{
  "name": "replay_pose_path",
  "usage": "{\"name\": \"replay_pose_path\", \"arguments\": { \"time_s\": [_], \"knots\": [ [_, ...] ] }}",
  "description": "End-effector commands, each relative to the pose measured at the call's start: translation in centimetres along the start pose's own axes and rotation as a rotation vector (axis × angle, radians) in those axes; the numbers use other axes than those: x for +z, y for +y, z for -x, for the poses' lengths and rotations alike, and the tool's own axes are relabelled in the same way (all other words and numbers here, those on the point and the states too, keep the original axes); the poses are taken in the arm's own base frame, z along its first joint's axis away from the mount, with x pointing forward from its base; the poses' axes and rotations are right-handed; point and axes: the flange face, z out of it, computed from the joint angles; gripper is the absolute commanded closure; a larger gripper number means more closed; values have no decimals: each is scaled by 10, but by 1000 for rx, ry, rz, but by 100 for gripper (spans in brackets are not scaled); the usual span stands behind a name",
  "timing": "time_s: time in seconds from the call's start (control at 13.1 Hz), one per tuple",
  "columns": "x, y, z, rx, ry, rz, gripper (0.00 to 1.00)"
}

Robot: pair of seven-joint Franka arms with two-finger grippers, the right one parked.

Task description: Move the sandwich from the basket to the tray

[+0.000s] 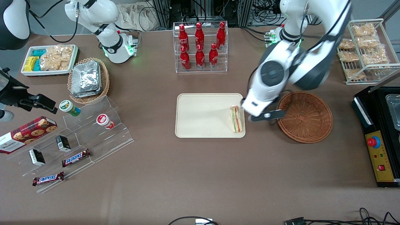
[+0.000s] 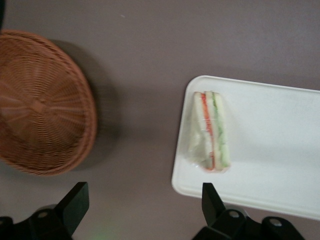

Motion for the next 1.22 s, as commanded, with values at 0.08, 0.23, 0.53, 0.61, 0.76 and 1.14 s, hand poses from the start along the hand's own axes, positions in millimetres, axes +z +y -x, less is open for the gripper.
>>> {"name": "replay_pose_path", "arguments": {
  "time_s": [0.08,0.23,0.53,0.61,0.76,1.14],
  "knots": [
    [-52,-133,9,37,20,8,0],
    [-50,-213,6,75,17,27,0],
    [-69,-286,-1,97,65,63,0],
    [-83,-288,-4,95,82,64,0],
    [-95,-280,-7,95,71,61,0],
    [-123,-235,-3,77,77,56,0]
  ]
}}
